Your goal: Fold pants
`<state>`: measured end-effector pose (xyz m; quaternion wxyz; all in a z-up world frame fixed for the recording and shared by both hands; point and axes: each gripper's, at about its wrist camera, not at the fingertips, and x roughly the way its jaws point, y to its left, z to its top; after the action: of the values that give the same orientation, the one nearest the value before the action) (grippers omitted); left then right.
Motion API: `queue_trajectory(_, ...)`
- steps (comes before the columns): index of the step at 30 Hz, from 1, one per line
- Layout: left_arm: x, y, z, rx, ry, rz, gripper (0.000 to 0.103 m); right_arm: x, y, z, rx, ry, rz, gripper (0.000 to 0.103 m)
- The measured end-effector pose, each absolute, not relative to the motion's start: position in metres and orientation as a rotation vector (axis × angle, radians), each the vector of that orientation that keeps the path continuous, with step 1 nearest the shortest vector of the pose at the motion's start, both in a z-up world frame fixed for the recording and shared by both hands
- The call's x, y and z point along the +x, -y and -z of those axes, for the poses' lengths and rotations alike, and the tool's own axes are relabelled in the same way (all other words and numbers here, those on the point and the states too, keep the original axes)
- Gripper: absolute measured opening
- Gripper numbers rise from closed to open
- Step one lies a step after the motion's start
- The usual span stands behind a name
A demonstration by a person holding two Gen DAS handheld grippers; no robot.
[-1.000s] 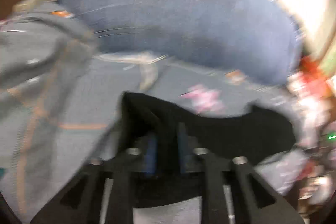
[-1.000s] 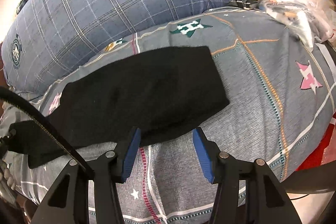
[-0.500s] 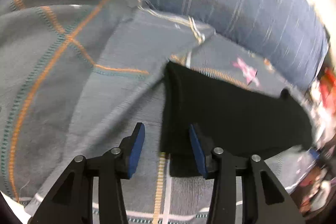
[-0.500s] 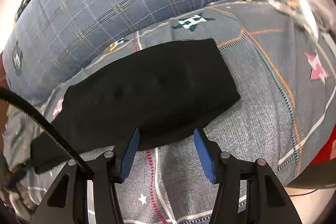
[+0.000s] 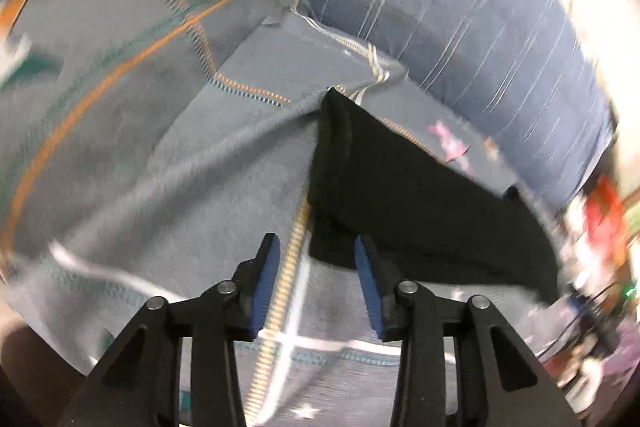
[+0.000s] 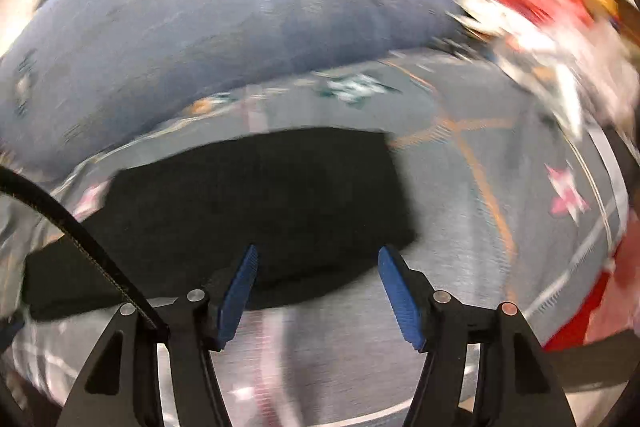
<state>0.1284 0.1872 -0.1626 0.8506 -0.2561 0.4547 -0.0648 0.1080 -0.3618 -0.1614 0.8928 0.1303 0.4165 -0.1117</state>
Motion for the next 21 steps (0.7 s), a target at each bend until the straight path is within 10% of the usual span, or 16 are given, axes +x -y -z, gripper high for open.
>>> queue_trajectory(13, 0.137, -0.162, 0.185, -0.67, -0.863, 0.274, 0.039, 0.227, 0.093, 0.132, 0.115, -1.098, -0.499, 0.069)
queue_trajectory(17, 0.134, -0.172, 0.194, -0.724, -0.847, 0.32, 0.018, 0.256, -0.011, 0.151, -0.114, -1.222, -0.575, 0.069)
queue_trajectory(21, 0.136, -0.182, 0.202, -0.794, -0.84, 0.343, 0.017, 0.276, -0.076, 0.178, -0.306, -1.305, -0.543, 0.069)
